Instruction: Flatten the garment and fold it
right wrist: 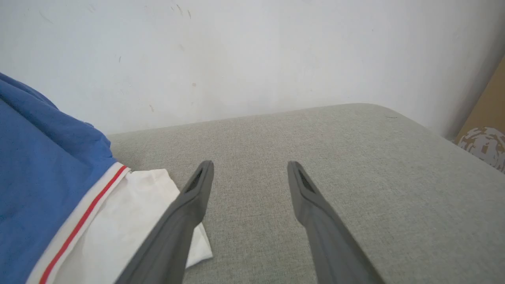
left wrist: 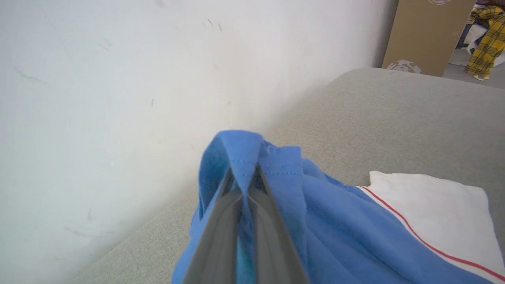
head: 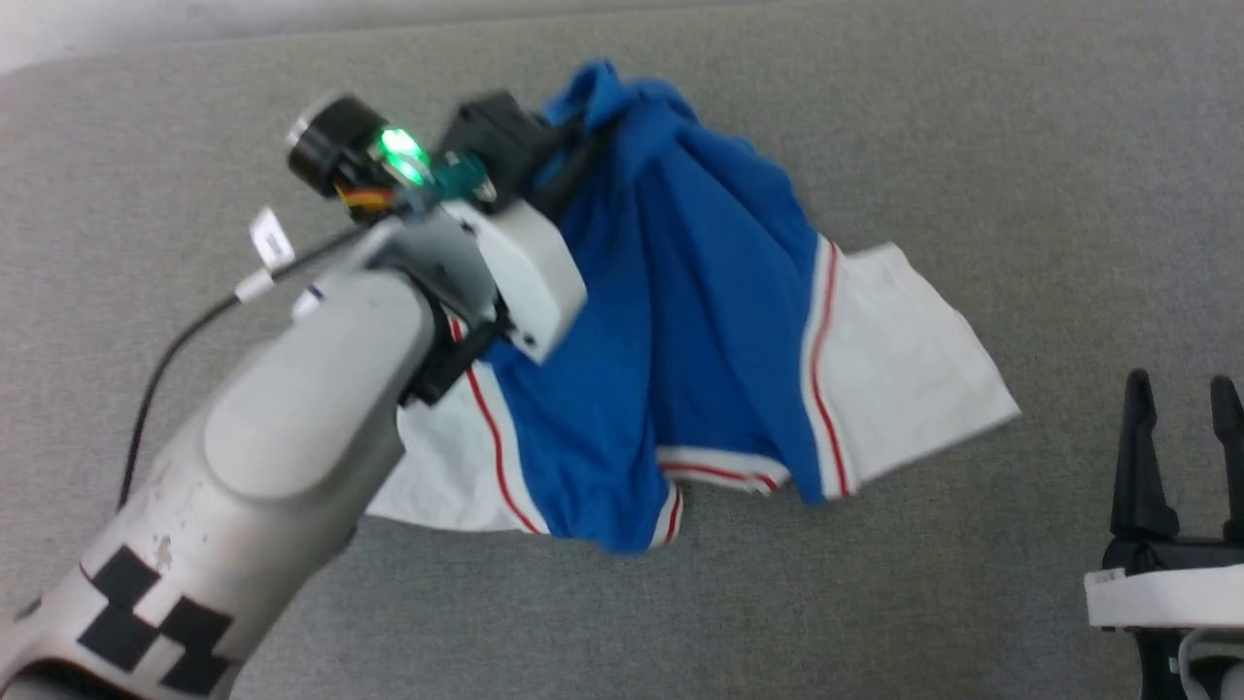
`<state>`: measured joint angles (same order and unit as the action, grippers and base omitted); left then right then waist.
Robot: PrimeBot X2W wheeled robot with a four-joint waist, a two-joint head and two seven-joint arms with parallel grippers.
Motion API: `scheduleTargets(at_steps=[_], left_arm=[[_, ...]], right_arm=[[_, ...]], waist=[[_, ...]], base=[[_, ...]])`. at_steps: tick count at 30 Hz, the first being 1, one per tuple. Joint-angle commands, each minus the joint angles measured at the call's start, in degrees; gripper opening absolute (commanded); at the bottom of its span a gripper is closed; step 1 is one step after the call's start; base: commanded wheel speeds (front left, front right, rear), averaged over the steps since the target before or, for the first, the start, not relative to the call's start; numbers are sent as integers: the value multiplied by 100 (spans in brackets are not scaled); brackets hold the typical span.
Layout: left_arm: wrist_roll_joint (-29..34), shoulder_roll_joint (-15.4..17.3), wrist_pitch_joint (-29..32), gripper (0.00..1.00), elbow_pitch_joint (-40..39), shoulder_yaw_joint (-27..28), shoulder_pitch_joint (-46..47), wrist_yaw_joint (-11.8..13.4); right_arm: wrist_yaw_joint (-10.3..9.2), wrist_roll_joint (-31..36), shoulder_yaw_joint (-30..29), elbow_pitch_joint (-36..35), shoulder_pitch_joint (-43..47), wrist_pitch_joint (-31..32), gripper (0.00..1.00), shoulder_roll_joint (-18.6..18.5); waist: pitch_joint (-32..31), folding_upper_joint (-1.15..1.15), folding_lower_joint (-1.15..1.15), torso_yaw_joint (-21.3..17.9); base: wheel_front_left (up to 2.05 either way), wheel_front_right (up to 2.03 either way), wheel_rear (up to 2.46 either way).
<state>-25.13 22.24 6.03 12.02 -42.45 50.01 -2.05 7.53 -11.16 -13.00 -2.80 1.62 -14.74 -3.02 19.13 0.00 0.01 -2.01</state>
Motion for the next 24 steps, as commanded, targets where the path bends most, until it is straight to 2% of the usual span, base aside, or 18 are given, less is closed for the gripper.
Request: scheduleTargets(at_steps=[1,5,7,8,9,10,11,17,24], left_arm=[[-12,-60,-194,0,302,98,225,-42],[33,-119,-420,0,1169,125,502,-108],[66,-141,-530,37,1559,95,583,-148],[51,-171,-586,47,1740,101,609,-158],[51,-171,-586,47,1740,101,609,-158],[59,-194,-648,66,1903,95,640,-165],[63,-224,-707,100,2059,88,661,-168],[-9,-516,-1172,100,2586,118,788,-177],[-173,-660,-1652,100,2475,276,922,-188]], right_arm=[[-4,-14,40,-18,-166,-26,100,14],[-4,-51,164,-15,-300,-26,100,14],[-4,-62,185,-22,-346,-26,100,14],[-4,-64,179,-29,-361,-26,100,14],[-4,-64,179,-29,-361,-26,100,14],[-4,-64,170,-35,-375,-26,100,14],[-4,-59,160,-36,-385,-26,100,14],[-4,33,112,-36,-457,-26,100,14],[-4,128,115,19,-417,-26,100,14]], waist=[[340,0,-1,-230],[599,0,-1,-436],[692,0,-1,-495],[730,0,-1,-503],[730,0,-1,-503],[764,0,-1,-504],[787,0,-1,-497],[777,0,-1,-277],[342,0,-1,48]], base=[[0,0,0],[0,0,0],[0,0,0],[0,0,0],[0,0,0],[0,0,0],[0,0,0],[0,0,0],[0,0,0]])
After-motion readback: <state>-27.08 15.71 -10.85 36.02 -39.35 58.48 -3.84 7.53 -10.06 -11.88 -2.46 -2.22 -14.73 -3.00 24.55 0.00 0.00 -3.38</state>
